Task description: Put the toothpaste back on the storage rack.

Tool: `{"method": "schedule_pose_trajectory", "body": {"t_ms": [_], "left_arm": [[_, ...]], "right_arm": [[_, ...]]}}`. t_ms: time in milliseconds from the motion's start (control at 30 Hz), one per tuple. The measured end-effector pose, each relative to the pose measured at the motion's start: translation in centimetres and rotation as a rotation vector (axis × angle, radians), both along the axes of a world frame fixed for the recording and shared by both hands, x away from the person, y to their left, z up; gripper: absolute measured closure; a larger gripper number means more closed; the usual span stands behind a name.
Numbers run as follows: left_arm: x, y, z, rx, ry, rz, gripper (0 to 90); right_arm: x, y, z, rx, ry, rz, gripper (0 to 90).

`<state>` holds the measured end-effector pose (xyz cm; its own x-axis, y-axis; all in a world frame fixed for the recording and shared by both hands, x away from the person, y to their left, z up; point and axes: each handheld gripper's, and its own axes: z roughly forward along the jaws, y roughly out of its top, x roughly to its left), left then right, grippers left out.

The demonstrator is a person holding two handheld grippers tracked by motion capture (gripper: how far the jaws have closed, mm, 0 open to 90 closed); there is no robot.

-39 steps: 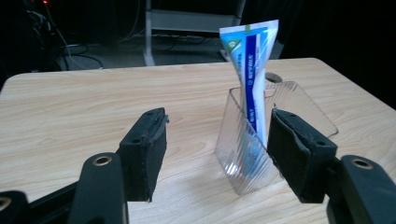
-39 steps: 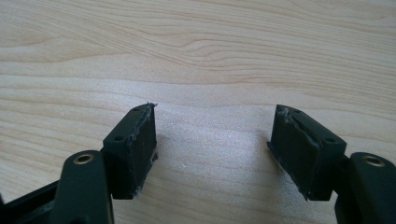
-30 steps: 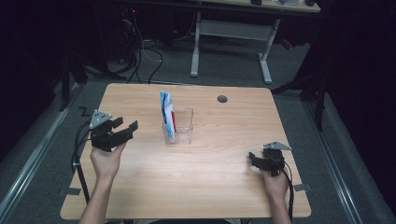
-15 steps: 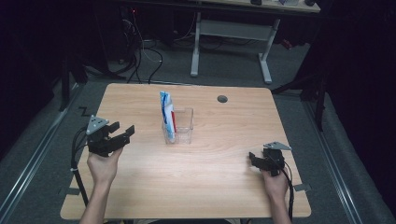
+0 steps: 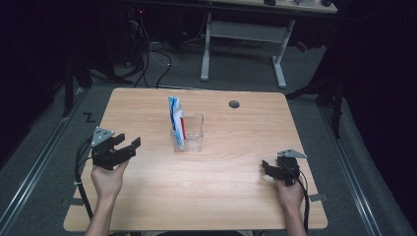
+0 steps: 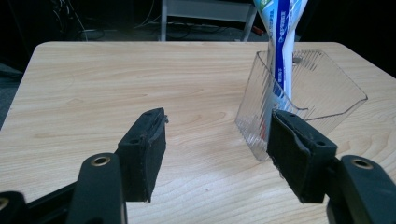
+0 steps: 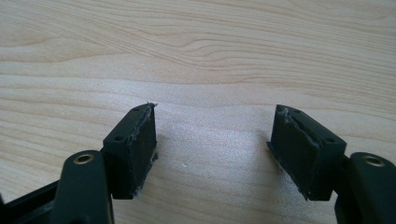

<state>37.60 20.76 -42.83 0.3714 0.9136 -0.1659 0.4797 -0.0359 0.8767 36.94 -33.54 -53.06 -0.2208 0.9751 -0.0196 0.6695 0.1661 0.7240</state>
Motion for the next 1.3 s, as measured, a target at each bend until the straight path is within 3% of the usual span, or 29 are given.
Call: {"method": "schedule_pose_trajectory", "body": {"t_ms": [967,1300], "left_arm": [[0.1,-0.6,-3.1,-0.005,0.082,-0.013,37.6],[0.5,-1.4,-4.4,0.015,0.113,-0.024,37.7]], "right_arm": [[0.0,0.0,0.0,-0.001,0.001,0.001,31.4],[0.0,0.0,0.0,-0.001,0.001,0.0,31.4]]}}
